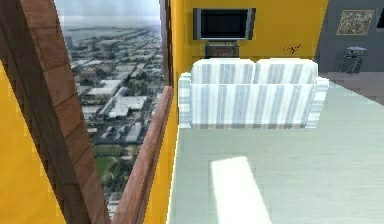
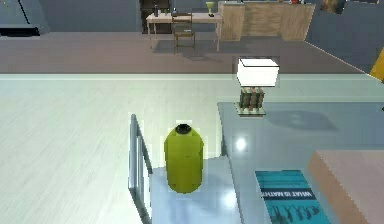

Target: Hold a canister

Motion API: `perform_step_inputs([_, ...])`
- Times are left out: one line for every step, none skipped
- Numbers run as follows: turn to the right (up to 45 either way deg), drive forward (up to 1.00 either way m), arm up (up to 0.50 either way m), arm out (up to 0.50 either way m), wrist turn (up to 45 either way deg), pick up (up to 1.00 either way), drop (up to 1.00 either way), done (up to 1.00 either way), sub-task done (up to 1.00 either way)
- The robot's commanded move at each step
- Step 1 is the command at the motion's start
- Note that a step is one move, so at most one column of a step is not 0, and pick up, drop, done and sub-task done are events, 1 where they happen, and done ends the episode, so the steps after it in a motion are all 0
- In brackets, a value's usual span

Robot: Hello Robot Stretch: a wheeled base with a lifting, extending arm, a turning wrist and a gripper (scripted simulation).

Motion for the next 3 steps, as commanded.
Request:
perform_step_inputs([0.0,0.00,0.00,0.40,0.0,0.00,0.00,0.00,0.00])
perform_step_inputs([0.0,0.00,0.00,0.00,45.0,0.00,0.00,0.00,0.00])
perform_step_inputs([0.0,0.00,0.00,0.00,45.0,0.00,0.00,0.00,0.00])
